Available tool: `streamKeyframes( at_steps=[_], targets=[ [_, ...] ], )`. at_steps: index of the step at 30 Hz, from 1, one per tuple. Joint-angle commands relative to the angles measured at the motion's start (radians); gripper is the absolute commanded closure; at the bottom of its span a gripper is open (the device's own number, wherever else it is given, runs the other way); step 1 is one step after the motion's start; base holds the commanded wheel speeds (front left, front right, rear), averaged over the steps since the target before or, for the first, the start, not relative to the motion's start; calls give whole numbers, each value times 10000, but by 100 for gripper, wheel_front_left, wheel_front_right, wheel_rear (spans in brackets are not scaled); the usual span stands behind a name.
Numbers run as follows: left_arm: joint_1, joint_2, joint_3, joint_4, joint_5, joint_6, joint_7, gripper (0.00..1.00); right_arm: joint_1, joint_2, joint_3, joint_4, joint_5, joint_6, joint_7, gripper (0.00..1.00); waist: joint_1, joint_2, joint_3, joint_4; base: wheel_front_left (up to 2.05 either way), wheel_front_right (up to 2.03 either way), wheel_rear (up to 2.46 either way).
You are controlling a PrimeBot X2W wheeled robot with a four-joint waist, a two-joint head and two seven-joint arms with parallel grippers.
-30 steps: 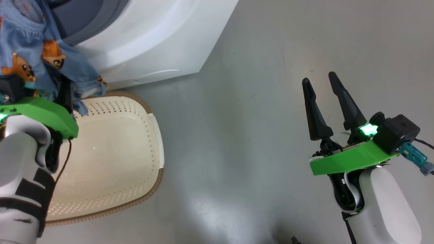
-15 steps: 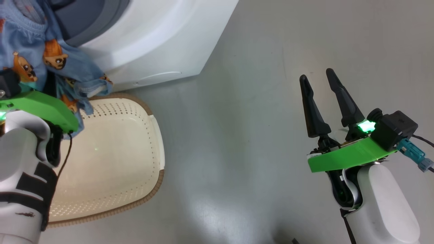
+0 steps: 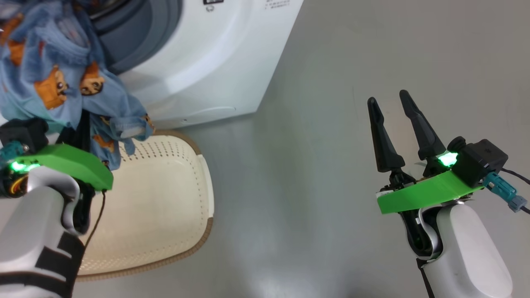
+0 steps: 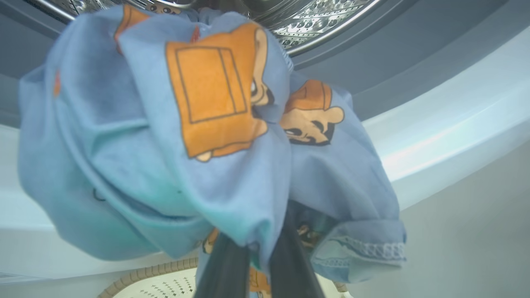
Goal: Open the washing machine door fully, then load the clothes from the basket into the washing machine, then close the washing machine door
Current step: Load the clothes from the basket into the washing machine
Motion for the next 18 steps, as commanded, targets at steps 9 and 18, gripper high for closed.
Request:
streamKeyframes(
  at_steps=[9,18],
  targets=[
    [1180,322,1107,-2330,720,23,-66,100,547,-136,181,24,134,16,-48,0,0,0,-1157,399,0,0,0],
    [632,316,1488,-3093,1022,143,34,100,683,-197,274,51,241,16,-48,0,0,0,-1334,424,0,0,0]
  ],
)
